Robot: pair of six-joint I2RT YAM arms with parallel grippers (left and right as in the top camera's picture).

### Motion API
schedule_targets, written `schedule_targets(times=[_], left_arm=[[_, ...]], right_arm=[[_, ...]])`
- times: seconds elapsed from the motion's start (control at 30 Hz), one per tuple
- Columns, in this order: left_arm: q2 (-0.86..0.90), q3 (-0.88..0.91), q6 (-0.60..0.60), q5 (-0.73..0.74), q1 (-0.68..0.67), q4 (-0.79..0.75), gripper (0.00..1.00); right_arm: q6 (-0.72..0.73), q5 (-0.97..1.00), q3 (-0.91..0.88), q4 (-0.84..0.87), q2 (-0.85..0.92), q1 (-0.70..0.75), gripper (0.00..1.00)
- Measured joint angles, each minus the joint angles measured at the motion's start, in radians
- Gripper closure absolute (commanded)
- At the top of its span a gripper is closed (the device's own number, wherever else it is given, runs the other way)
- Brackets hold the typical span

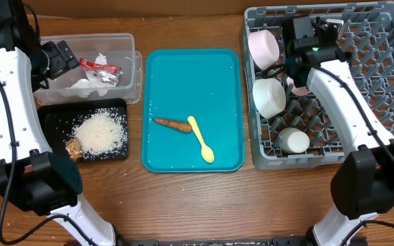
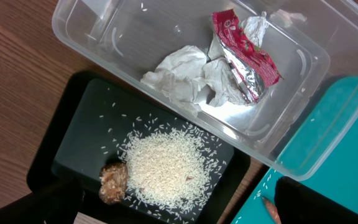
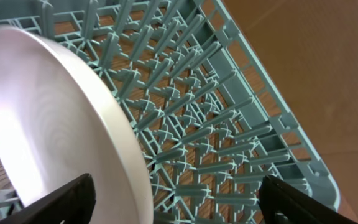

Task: Sort waste into correct bins and load items into the dishwasher
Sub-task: 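Stand the plate upright in the dish rack with the right gripper, then reach the right gripper to the yellow spoon and grasp it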

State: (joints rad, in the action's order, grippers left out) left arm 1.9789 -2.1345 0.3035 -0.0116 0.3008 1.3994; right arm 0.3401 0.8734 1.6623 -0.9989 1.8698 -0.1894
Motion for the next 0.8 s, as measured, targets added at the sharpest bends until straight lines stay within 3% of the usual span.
schedule_targets(times=[0.1, 0.17, 0.27, 0.33, 0.43, 0.7, 0.8], left_arm=[[0.000, 0.000, 0.000, 0.000, 0.000, 0.000, 0.00], [0.000, 0.000, 0.000, 0.000, 0.000, 0.000, 0.00], [0.000, 0.000, 0.000, 0.000, 0.000, 0.000, 0.00], [0.000, 0.000, 0.000, 0.000, 0.000, 0.000, 0.00], [0.000, 0.000, 0.000, 0.000, 0.000, 0.000, 0.00], [0.000, 0.000, 0.000, 0.000, 0.000, 0.000, 0.00], [0.000, 0.000, 0.000, 0.000, 0.000, 0.000, 0.00]], right_arm=[[-0.002, -0.059, 0.085, -0.077, -0.007, -0.018, 0.10], [-0.008, -0.203, 0.174, -0.154, -0.048, -0.046, 0.07], [-0.052, -0.495, 0.224, -0.191, -0.126, -0.083, 0.14], [-0.087, -0.824, 0.233, -0.192, -0.172, -0.121, 0.18], [-0.106, -0.983, 0.206, -0.175, -0.169, -0.182, 0.18], [-0.229, -1.024, 0.006, -0.038, -0.018, -0.462, 0.18], [-0.260, -1.007, -0.009, -0.012, 0.041, -0.513, 0.28]])
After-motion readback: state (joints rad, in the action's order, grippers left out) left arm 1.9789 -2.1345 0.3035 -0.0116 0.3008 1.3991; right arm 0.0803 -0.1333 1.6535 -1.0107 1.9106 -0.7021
